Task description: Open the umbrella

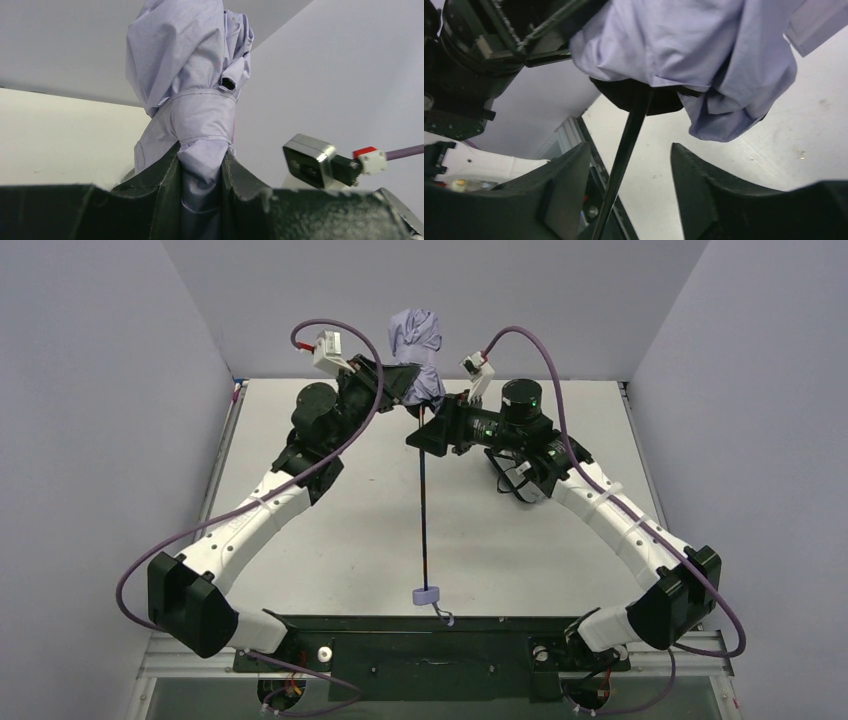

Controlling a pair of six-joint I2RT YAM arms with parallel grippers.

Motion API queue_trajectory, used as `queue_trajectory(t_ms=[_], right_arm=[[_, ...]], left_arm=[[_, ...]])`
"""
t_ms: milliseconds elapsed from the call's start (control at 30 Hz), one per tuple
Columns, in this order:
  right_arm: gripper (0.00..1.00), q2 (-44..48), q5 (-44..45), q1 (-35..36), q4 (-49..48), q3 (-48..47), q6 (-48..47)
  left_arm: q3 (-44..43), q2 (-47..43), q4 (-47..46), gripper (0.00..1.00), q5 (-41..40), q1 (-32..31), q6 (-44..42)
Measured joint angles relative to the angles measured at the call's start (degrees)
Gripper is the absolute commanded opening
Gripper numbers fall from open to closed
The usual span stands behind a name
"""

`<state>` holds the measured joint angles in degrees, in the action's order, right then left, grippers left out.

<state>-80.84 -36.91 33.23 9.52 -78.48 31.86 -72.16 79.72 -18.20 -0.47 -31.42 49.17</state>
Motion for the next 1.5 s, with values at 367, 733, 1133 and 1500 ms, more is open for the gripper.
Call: queue_trajectory(t_ms=[367,733,1133,1500], right_arm=[[0.00,-3.2,-2.7,-0.9,-6.4,-0.1,11.2],[0.00,-3.3,-7.0,-4.8,-5.7,0.5,14.7],[0.00,-5.0,-14.4,-3.9,2.3,0.5,12.7],[0.00,-6.7,-16.2,-2.4,9.5,0.1,9.9]], left_arm=[[0.2,-0.8,-2.7,0.74,4.6,3.8,-1.7],[10.6,-16.2,0.2,0.97,27.0,19.3,-46.6],[9.4,-13.4,24.5,0.98,44.9,10.5,-121.1],[9.6,-8.3,24.1,0.68,41.6,2.1,-143.1]])
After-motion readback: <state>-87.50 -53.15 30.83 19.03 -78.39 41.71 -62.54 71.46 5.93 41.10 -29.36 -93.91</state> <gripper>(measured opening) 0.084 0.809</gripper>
